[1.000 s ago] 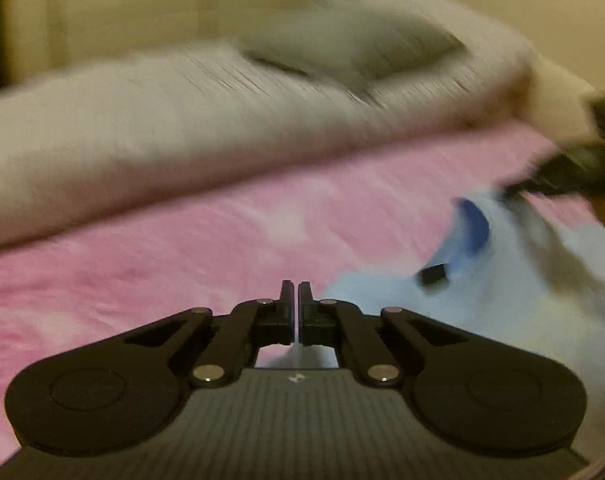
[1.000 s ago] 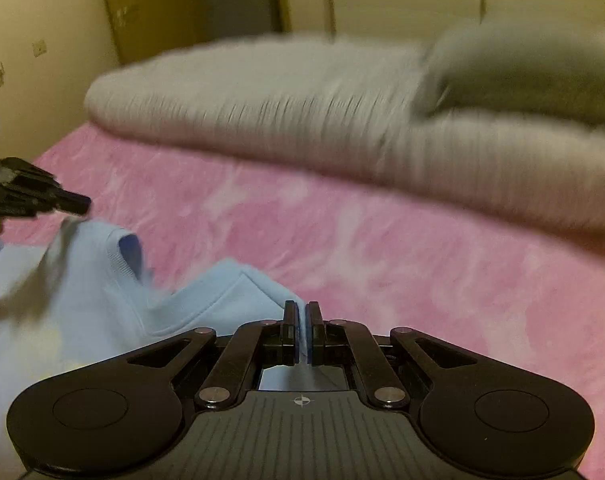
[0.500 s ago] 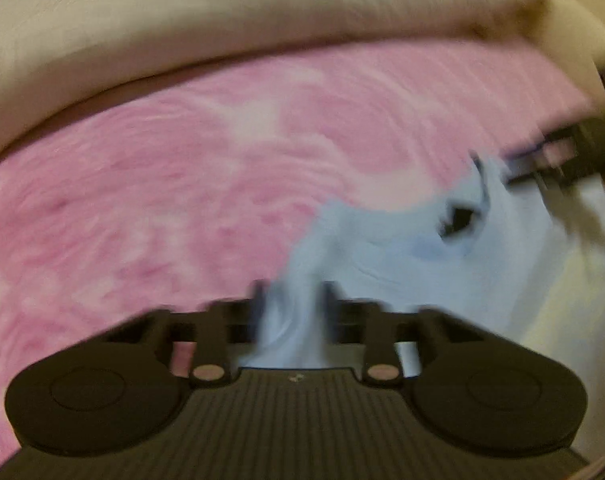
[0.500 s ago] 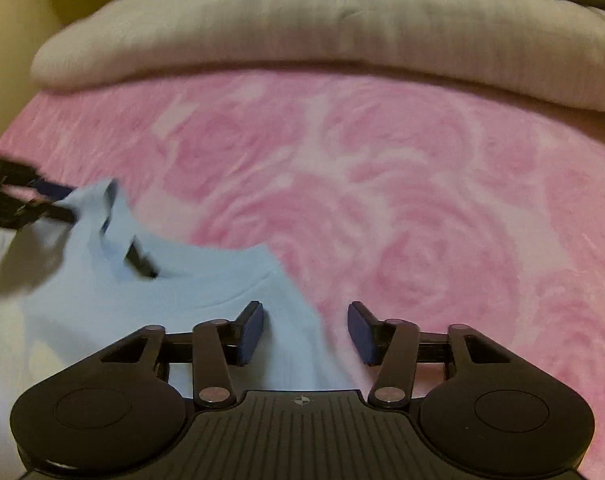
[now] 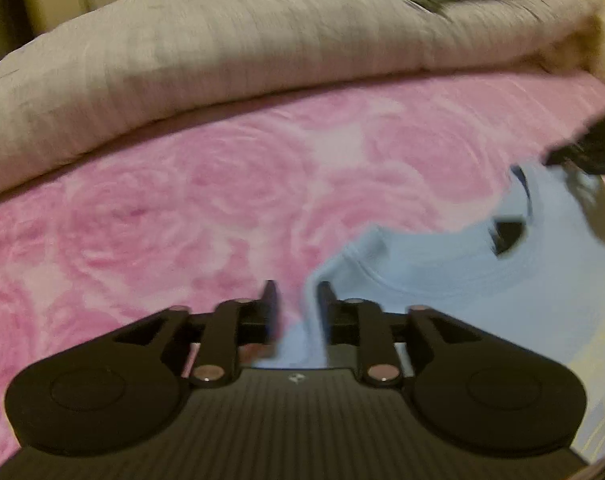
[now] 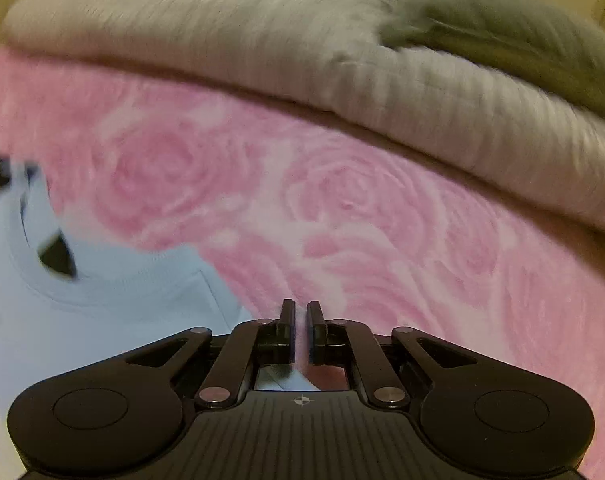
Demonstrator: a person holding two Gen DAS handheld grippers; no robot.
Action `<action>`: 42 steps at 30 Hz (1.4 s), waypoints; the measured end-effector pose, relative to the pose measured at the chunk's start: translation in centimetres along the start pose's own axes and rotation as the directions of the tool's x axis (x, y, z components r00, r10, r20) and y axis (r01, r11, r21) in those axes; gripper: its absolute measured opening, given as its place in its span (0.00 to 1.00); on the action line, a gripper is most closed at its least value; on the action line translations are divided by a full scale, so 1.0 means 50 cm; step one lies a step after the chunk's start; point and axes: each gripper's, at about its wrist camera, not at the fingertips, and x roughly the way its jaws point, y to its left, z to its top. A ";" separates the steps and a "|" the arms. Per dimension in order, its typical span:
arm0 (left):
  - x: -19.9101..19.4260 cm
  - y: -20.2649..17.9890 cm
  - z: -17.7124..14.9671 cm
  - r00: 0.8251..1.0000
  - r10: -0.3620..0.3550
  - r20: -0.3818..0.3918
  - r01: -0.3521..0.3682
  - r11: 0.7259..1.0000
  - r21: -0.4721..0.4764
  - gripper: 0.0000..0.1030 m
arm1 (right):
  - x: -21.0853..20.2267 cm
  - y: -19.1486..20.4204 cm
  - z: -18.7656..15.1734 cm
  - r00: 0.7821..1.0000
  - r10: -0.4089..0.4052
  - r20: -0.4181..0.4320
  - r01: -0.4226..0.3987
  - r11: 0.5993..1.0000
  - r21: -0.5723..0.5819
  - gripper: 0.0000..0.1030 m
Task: Fold clothes
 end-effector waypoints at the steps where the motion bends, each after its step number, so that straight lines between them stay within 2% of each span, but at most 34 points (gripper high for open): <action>1: -0.021 0.015 0.002 1.000 0.012 0.022 -0.010 0.999 -0.048 0.28 | -0.021 -0.017 0.000 1.000 0.026 0.005 -0.026 0.998 0.064 0.04; 3: -0.062 0.048 0.000 0.997 0.057 0.049 -0.048 0.987 -0.153 0.25 | -0.079 -0.041 -0.013 0.998 0.063 0.019 -0.065 0.987 0.150 0.05; 6: -0.135 0.090 -0.037 0.999 0.038 0.028 -0.029 0.962 -0.273 0.23 | -0.183 -0.065 -0.051 0.994 0.103 0.037 -0.109 0.967 0.231 0.09; 9: -0.218 0.098 -0.116 0.998 -0.032 -0.045 0.017 0.953 -0.303 0.23 | -0.282 -0.056 -0.137 0.989 0.149 -0.010 -0.141 0.952 0.272 0.13; 12: -0.314 0.060 -0.226 0.991 -0.064 -0.116 0.024 0.948 -0.318 0.28 | -0.377 -0.024 -0.256 0.985 0.149 -0.089 -0.108 0.927 0.359 0.16; 14: -0.377 0.017 -0.308 0.979 -0.117 -0.168 0.056 0.942 -0.331 0.29 | -0.434 0.007 -0.339 0.978 0.164 -0.130 -0.095 0.900 0.426 0.17; 17: -0.446 -0.056 -0.421 0.947 -0.169 -0.274 0.073 0.942 -0.328 0.30 | -0.499 0.070 -0.454 0.965 0.189 -0.184 -0.070 0.856 0.512 0.17; 19: -0.480 -0.098 -0.492 0.921 -0.156 -0.357 0.027 0.940 -0.341 0.29 | -0.526 0.109 -0.518 0.953 0.171 -0.250 -0.009 0.842 0.540 0.17; 20: -0.503 -0.114 -0.526 0.916 -0.138 -0.376 -0.007 0.933 -0.360 0.30 | -0.536 0.127 -0.545 0.944 0.151 -0.292 0.034 0.839 0.543 0.17; 21: -0.528 -0.123 -0.549 0.921 -0.123 -0.370 -0.030 0.924 -0.382 0.33 | -0.547 0.143 -0.572 0.936 0.134 -0.325 0.072 0.832 0.550 0.17; 22: -0.550 -0.129 -0.567 0.923 -0.113 -0.367 -0.050 0.911 -0.409 0.41 | -0.566 0.149 -0.593 0.940 0.127 -0.316 0.088 0.807 0.584 0.18; 24: -0.582 -0.135 -0.602 0.913 -0.115 -0.390 -0.091 0.877 -0.473 0.50 | -0.600 0.140 -0.623 0.958 0.134 -0.253 0.082 0.719 0.690 0.29; 25: -0.592 -0.133 -0.618 0.911 -0.120 -0.394 -0.108 0.854 -0.509 0.50 | -0.615 0.135 -0.638 0.964 0.138 -0.227 0.077 0.672 0.736 0.46; 26: -0.600 -0.131 -0.633 0.912 -0.127 -0.390 -0.121 0.825 -0.553 0.50 | -0.620 0.129 -0.649 0.962 0.157 -0.222 0.075 0.632 0.771 0.57; 27: -0.606 -0.129 -0.647 0.914 -0.138 -0.381 -0.129 0.792 -0.596 0.52 | -0.625 0.123 -0.660 0.960 0.176 -0.216 0.071 0.595 0.801 0.58; 29: -0.615 -0.124 -0.669 0.927 -0.167 -0.337 -0.117 0.724 -0.680 0.57 | -0.633 0.122 -0.678 0.957 0.214 -0.195 0.043 0.560 0.827 0.58; 30: -0.616 -0.123 -0.675 0.933 -0.172 -0.317 -0.107 0.706 -0.700 0.58 | -0.631 0.131 -0.686 0.954 0.238 -0.180 0.022 0.545 0.838 0.58; 31: -0.619 -0.123 -0.679 0.934 -0.176 -0.310 -0.099 0.708 -0.700 0.57 | -0.627 0.141 -0.694 0.950 0.261 -0.172 0.005 0.536 0.844 0.57; 32: -0.621 -0.123 -0.683 0.936 -0.180 -0.303 -0.090 0.709 -0.700 0.50 | -0.622 0.153 -0.699 0.945 0.267 -0.188 0.011 0.549 0.836 0.38; 33: -0.624 -0.123 -0.686 0.937 -0.184 -0.296 -0.082 0.710 -0.699 0.14 | -0.618 0.165 -0.702 0.942 0.268 -0.202 0.016 0.565 0.825 0.12; 34: -0.626 -0.123 -0.690 0.939 -0.188 -0.289 -0.073 0.711 -0.699 0.05 | -0.622 0.172 -0.697 0.944 0.255 -0.207 0.016 0.594 0.804 0.05; 36: -0.631 -0.123 -0.697 0.941 -0.196 -0.275 -0.056 0.713 -0.699 0.05 | -0.631 0.186 -0.688 0.949 0.229 -0.217 0.019 0.646 0.763 0.05; 38: -0.636 -0.123 -0.704 0.943 -0.204 -0.261 -0.038 0.715 -0.698 0.05 | -0.641 0.184 -0.691 0.950 0.208 -0.232 0.038 0.661 0.749 0.05; 39: -0.636 -0.125 -0.712 0.944 -0.203 -0.261 -0.039 0.715 -0.698 0.09 | -0.636 0.185 -0.696 0.944 0.203 -0.258 0.057 0.673 0.738 0.05; 42: -0.639 -0.116 -0.718 0.942 -0.217 -0.258 -0.045 0.678 -0.734 0.11 | -0.619 0.194 -0.686 0.927 0.190 -0.322 0.106 0.692 0.714 0.09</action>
